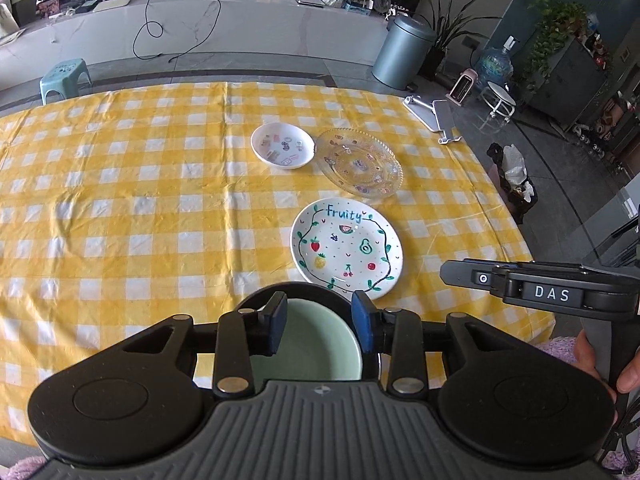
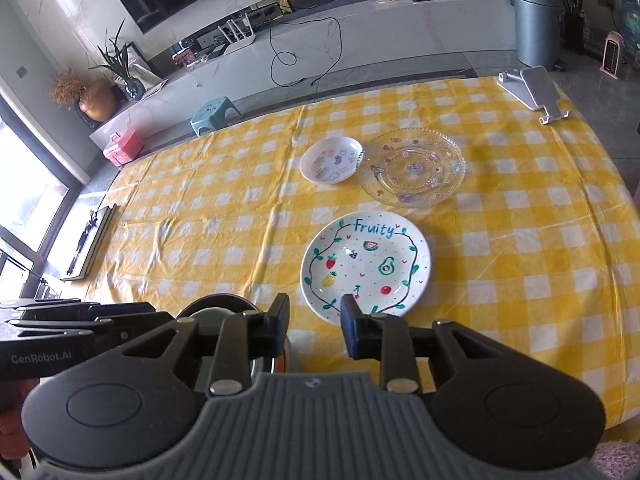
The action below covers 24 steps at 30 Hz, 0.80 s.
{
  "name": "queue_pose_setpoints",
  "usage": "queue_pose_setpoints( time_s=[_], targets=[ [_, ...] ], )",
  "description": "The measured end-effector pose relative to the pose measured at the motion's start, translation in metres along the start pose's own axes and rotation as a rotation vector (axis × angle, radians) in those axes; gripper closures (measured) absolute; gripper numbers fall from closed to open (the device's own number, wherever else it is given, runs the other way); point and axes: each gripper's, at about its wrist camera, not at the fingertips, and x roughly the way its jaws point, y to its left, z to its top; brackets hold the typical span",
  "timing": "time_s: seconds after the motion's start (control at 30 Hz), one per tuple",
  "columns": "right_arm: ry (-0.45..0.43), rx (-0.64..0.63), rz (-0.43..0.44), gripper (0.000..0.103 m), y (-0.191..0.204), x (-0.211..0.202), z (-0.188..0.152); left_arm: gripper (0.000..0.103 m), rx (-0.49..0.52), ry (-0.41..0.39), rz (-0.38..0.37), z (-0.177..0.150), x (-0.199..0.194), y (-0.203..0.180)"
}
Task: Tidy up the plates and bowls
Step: 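Move the left tool to the 'Fruity' plate rim and close on it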
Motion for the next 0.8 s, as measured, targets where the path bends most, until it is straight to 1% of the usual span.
queue_pose_setpoints(
  time_s=[0.2,0.3,0.37,0.5,0.57,0.67,0.7,0.8],
  targets=[
    [-0.017,0.056,-0.017,0.074,-0.037,0.021,-0.004,0.062,0.022,0.035,-0.027,0.02,0.027,0.003],
    [-0.031,0.064,-0.037,0.073,-0.053,0.033,-0.005,0.062,0.095,0.033,-0.003,0.029,0.043,-0.002],
    [-0.029,0.088,-0.044,0.068,-0.064,0.044,-0.006,0.062,0.135,0.035,0.005,0.035,0.054,-0.003],
    [0.0,0.139,-0.046,0.067,-0.086,0.068,-0.008,0.062,0.125,0.072,-0.015,0.046,0.082,0.003],
    [0.025,0.182,-0.021,0.067,-0.1,0.081,-0.009,0.063,0.128,0.097,-0.009,0.05,0.097,0.007],
    [0.03,0.251,0.041,0.068,-0.116,0.095,-0.01,0.069,0.141,0.131,0.016,0.057,0.119,0.015],
    [0.03,0.27,0.053,0.069,-0.12,0.098,-0.009,0.071,0.134,0.147,0.014,0.059,0.126,0.018],
    [0.035,0.303,0.066,0.071,-0.127,0.107,-0.008,0.072,0.11,0.18,0.013,0.065,0.142,0.026]
  ],
)
